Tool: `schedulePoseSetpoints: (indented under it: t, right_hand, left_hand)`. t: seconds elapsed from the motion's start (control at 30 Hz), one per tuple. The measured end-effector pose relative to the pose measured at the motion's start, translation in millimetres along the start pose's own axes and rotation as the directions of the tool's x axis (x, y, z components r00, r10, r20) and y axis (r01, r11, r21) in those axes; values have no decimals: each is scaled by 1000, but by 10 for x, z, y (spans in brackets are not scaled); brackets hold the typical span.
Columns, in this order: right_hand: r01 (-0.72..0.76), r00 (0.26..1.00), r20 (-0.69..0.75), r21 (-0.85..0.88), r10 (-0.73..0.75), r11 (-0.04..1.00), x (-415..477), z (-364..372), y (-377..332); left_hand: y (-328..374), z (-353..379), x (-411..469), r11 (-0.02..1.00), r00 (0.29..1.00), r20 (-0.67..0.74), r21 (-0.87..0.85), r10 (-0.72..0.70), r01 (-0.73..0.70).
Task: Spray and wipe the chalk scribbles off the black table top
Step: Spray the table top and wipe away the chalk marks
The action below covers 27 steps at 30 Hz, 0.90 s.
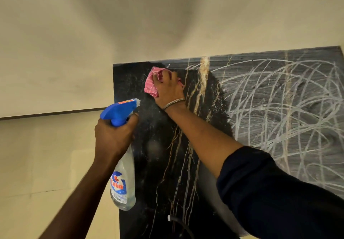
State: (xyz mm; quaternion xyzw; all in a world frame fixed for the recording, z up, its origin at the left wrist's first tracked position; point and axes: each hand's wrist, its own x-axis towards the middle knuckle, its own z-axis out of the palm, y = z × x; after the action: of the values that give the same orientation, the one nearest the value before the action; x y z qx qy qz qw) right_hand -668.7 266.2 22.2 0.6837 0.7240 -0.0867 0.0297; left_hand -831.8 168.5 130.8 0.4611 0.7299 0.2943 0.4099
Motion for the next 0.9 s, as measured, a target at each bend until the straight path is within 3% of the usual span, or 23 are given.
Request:
schedulePoseSetpoints:
  t: [0.07, 0.1, 0.23, 0.33, 0.43, 0.57, 0.67, 0.73, 0.9]
  right_hand:
    - [65, 998, 17, -8, -65, 998, 9, -33, 194]
    - [19, 1000, 9, -7, -19, 1000, -1, -39, 349]
    - [-374, 923, -68, 82, 380, 924, -15, -55, 887]
    - [-511, 854, -54, 101, 518, 854, 118, -97, 753]
    - [-439, 895, -32, 110, 445, 892, 266, -84, 317]
    - [-110, 994, 2, 22, 110, 994, 350, -53, -172]
    - [72, 997, 31, -14, -72, 997, 362, -78, -167]
    - [37, 999, 23, 22, -37, 999, 352, -104, 68]
    - [-203, 977, -51, 60, 206, 977, 167, -139, 1043]
  left_hand:
    - [3, -7, 36, 1000, 1000, -5, 3, -8, 8]
    - [7, -9, 49, 1000, 1000, -5, -1, -11, 11]
    - [21, -9, 96, 1000, 1000, 0, -2, -5, 5]
    - [21, 13, 109, 1000, 1000, 16, -8, -8, 8]
    - [25, 15, 102, 1000, 1000, 7, -8, -16, 16]
    - [54, 7, 72, 1000, 1000, 0, 5, -6, 6]
    - [98, 9, 36, 1000, 1000, -8, -7, -6, 6]
    - [122, 1, 16, 1000, 1000, -5, -11, -5, 5]
    - [164, -6, -48, 1000, 1000, -18, 4, 12, -12]
